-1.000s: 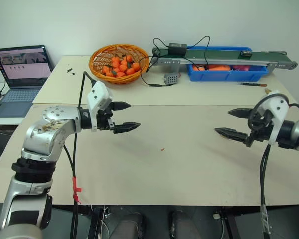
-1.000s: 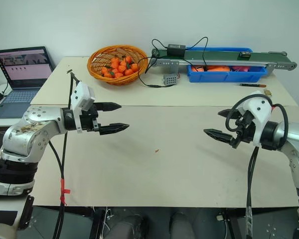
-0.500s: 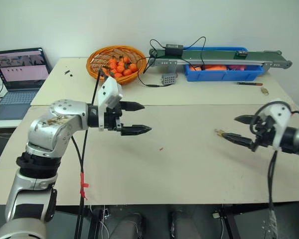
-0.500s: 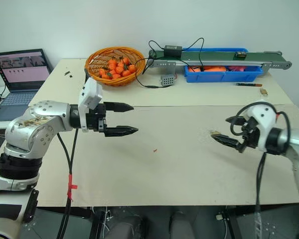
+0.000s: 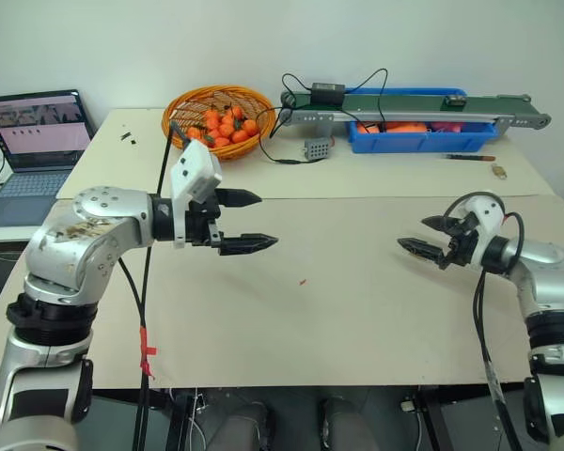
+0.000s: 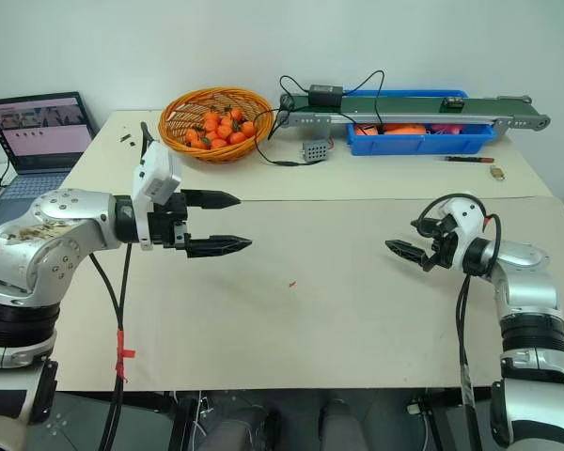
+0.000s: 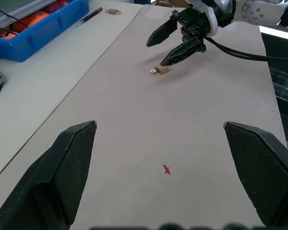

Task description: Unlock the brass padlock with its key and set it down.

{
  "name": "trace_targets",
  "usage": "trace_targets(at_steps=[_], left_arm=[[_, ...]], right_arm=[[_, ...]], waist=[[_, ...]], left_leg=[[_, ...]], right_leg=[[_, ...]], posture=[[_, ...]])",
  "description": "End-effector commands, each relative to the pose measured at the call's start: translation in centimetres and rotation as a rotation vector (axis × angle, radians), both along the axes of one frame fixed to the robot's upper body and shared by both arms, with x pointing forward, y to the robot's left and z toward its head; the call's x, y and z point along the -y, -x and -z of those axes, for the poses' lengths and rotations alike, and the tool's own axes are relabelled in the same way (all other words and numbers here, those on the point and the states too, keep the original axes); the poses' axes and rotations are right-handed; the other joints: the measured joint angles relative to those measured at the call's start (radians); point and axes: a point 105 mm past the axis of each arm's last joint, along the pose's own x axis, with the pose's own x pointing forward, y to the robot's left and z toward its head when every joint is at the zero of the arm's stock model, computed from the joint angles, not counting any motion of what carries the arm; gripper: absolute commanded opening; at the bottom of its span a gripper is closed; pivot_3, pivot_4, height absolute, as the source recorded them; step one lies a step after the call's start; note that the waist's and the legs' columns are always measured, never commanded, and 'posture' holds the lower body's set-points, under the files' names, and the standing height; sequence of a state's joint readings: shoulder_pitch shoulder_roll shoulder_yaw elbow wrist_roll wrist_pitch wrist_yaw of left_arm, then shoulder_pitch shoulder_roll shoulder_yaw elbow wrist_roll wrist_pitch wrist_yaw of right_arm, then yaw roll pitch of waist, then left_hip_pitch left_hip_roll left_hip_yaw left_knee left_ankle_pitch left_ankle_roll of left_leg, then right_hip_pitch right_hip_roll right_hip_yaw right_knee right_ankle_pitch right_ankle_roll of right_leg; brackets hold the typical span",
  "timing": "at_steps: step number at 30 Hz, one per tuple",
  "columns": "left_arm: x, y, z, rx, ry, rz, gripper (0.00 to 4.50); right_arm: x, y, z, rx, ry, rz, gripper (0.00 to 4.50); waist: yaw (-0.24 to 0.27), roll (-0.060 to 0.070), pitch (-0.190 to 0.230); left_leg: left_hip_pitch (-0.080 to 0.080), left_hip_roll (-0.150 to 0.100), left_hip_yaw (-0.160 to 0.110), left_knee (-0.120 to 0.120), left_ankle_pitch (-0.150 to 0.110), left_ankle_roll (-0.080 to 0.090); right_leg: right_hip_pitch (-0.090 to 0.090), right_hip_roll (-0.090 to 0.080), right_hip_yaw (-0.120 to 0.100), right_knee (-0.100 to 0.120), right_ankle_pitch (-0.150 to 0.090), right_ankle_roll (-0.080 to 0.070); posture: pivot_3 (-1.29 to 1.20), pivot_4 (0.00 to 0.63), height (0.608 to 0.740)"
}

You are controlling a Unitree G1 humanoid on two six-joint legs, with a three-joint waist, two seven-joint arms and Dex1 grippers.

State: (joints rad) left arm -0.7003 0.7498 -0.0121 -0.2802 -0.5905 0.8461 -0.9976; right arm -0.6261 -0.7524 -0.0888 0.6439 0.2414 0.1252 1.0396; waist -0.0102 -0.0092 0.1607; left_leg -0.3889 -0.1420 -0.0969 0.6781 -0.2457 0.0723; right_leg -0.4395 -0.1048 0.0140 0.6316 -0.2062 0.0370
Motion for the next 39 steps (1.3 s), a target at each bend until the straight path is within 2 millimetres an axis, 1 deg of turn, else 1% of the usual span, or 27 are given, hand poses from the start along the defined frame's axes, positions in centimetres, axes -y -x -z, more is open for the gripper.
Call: trace_targets(at_steps=[1,4,6,12,21,22,24,27,28,29,30,31,32,37,39], left_arm=[[-0.4,0.6,-1.4,0.06,0.011,-0.01,4.5],[-0.5,0.5,-1.5,0.064,0.016,-0.028,4.5],[-0.4,0.5,-1.4,0.066,0.016,-0.033,4.5],[-0.5,0.4,-1.5,0.073,0.021,-0.047,4.5],[-0.7,-0.1,-1.8,0.103,0.032,-0.082,4.5],[-0.7,-0.2,-1.8,0.104,0.033,-0.084,4.5],[-0.7,-0.2,-1.8,0.108,0.034,-0.089,4.5],[-0.7,-0.3,-1.8,0.109,0.037,-0.093,4.5],[-0.8,-0.3,-1.9,0.109,0.038,-0.094,4.5],[-0.8,-0.3,-1.9,0.11,0.039,-0.097,4.5],[-0.9,-0.3,-1.9,0.111,0.041,-0.1,4.5],[-0.9,-0.4,-2.0,0.111,0.045,-0.102,4.5],[-0.9,-0.4,-2.1,0.113,0.046,-0.103,4.5],[-1.0,-0.4,-2.1,0.108,0.051,-0.103,4.5],[-1.1,-0.5,-2.0,0.106,0.05,-0.104,4.5]], right_arm=[[0.2,-0.4,-0.8,0.042,0.037,-0.014,4.46],[1.0,-0.6,0.7,-0.022,0.099,0.011,4.46],[1.4,-0.8,1.0,-0.042,0.117,0.03,4.46],[2.6,-0.9,1.6,-0.08,0.167,0.061,4.46],[3.4,-0.8,2.3,-0.122,0.187,0.083,4.46],[3.5,-0.8,2.3,-0.124,0.189,0.084,3.95],[3.5,-0.8,2.3,-0.126,0.188,0.087,3.51],[3.3,-0.9,2.5,-0.132,0.187,0.083,2.36],[3.2,-1.0,2.6,-0.135,0.188,0.081,2.02],[3.2,-1.0,2.7,-0.137,0.19,0.079,1.78],[3.1,-1.0,2.8,-0.137,0.192,0.076,1.28],[2.9,-1.1,2.8,-0.138,0.192,0.073,1.03],[2.8,-1.1,2.8,-0.137,0.192,0.07,0.87],[2.3,-1.1,2.8,-0.126,0.21,0.045,0.88],[2.1,-1.2,2.4,-0.106,0.221,0.034,0.88]], waist=[[-0.001,0.0,0.0],[-0.002,0.0,0.0],[-0.002,0.0,0.0],[-0.004,0.0,0.0],[-0.004,0.0,0.0],[-0.004,0.0,0.0],[-0.004,0.0,0.0],[-0.004,0.0,0.0],[-0.004,0.0,0.0],[-0.004,0.0,0.0],[-0.004,0.0,0.0],[-0.004,0.0,0.0],[-0.004,0.0,0.0],[-0.005,0.0,0.0],[-0.005,0.0,0.0]], left_leg=[[0.0,0.0,0.0,0.0,0.0,0.0],[0.0,0.0,0.0,0.0,0.0,0.0],[0.0,0.0,0.0,0.0,0.0,0.0],[0.0,0.0,0.0,0.0,0.0,0.0],[0.0,0.0,0.0,0.0,0.0,0.0],[0.0,0.0,0.0,0.0,0.0,0.0],[0.0,0.0,0.0,0.0,0.0,0.0],[0.0,0.0,0.0,0.0,0.0,0.0],[0.0,0.0,0.0,0.0,0.0,0.0],[0.0,0.0,0.0,0.0,0.0,0.0],[0.0,0.0,0.0,0.0,0.0,0.0],[0.0,0.0,0.0,0.0,0.0,0.0],[0.0,0.0,0.0,0.0,0.0,0.0],[0.001,0.0,0.0,0.0,0.0,0.0],[0.001,0.0,0.0,0.0,0.0,0.0]], right_leg=[[0.0,0.0,0.0,0.0,0.0,0.0],[0.0,0.0,0.0,0.0,0.0,0.0],[0.0,0.0,0.0,0.0,0.0,0.0],[0.0,0.0,0.0,0.0,0.0,0.0],[0.0,0.0,0.0,0.0,0.0,0.0],[0.0,0.0,0.0,0.0,0.0,0.0],[0.001,0.0,0.001,0.0,0.0,0.0],[0.001,0.0,0.001,0.0,0.0,0.0],[0.001,0.0,0.001,0.0,0.0,0.0],[0.001,0.0,0.001,0.0,0.0,0.0],[0.001,0.0,0.001,0.0,0.0,0.0],[0.001,0.0,0.001,0.0,0.0,0.0],[0.001,0.0,0.001,0.0,0.0,0.0],[0.001,0.0,0.001,0.0,0.0,0.0],[0.001,0.0,0.001,0.0,0.0,0.0]], posture=[[0.0,0.15,0.74],[0.0,0.15,0.74],[0.0,0.15,0.74],[0.0,0.15,0.74],[0.0,0.15,0.74],[0.0,0.15,0.74],[0.0,0.15,0.74],[0.0,0.15,0.74],[0.0,0.15,0.74],[0.0,0.15,0.74],[0.0,0.15,0.74],[0.0,0.15,0.74],[0.0,0.15,0.74],[0.0,0.15,0.74],[0.0,0.15,0.74]])
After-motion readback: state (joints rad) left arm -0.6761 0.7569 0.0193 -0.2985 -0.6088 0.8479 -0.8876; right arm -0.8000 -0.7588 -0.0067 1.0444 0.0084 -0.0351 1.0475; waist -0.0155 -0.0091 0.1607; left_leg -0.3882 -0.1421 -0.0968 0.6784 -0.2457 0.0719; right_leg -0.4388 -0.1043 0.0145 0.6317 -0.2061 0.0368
